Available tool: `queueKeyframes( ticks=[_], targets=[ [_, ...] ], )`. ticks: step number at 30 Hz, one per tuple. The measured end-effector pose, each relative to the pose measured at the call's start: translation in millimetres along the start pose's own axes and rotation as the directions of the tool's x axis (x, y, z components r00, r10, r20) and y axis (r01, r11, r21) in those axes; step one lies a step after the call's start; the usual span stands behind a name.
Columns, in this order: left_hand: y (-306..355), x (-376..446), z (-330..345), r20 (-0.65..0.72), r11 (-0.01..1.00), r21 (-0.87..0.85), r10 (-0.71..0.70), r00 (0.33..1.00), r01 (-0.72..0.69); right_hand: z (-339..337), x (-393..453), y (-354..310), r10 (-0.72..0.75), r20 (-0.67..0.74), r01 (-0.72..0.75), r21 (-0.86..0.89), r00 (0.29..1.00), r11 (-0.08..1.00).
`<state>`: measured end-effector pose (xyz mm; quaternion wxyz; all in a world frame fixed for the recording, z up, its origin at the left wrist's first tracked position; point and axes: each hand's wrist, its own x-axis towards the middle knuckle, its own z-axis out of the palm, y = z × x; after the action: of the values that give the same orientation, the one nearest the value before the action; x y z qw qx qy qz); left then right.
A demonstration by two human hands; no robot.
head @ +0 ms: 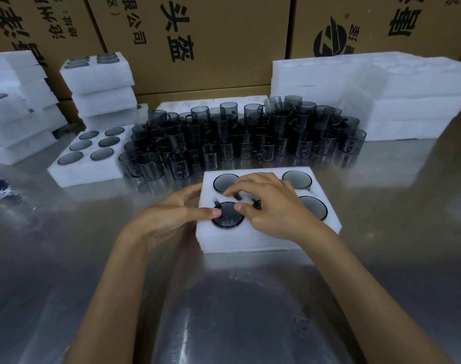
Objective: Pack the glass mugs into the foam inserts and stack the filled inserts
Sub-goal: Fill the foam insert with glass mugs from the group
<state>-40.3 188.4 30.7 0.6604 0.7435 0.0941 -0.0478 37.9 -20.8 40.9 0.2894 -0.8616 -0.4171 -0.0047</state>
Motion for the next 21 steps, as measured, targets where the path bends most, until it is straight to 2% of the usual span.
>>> queueKeyframes(
  ticks=[4, 7, 10, 13, 17, 19, 21],
  targets=[
    [-2, -3, -3, -0.086, 0.996, 0.086, -0.016, 0.996, 0.024, 1, -2, 4, 0.005, -0.059, -0.003, 0.033, 0.998, 0.999],
    [-10, 2, -3, -0.256, 1.000, 0.009, -0.013, 0.967, 0.016, 3, -4, 4, 0.001, -0.110, 0.006, 0.068, 0.994, 0.998],
    [-21, 17, -2, -0.511, 0.999, -0.040, -0.008, 0.859, -0.015, 5, -5, 3, 0.004, -0.150, 0.013, 0.108, 0.989, 0.994],
    [-28, 27, -4, -0.674, 0.998, 0.047, 0.053, 0.737, -0.029, 0, -6, 3, 0.116, -0.208, -0.039, 0.342, 0.971, 0.939],
    [-32, 33, -7, -0.749, 0.994, 0.102, 0.096, 0.656, -0.029, -16, -4, 9, 0.263, -0.327, -0.052, 0.534, 0.907, 0.844],
    [-32, 33, -6, -0.755, 0.993, 0.115, 0.105, 0.647, -0.026, -26, -5, 17, 0.320, -0.381, -0.064, 0.553, 0.867, 0.831],
    [-28, 30, -3, -0.743, 0.992, 0.113, 0.124, 0.658, -0.059, -35, -8, 30, 0.385, -0.432, -0.135, 0.505, 0.816, 0.852]
  ],
)
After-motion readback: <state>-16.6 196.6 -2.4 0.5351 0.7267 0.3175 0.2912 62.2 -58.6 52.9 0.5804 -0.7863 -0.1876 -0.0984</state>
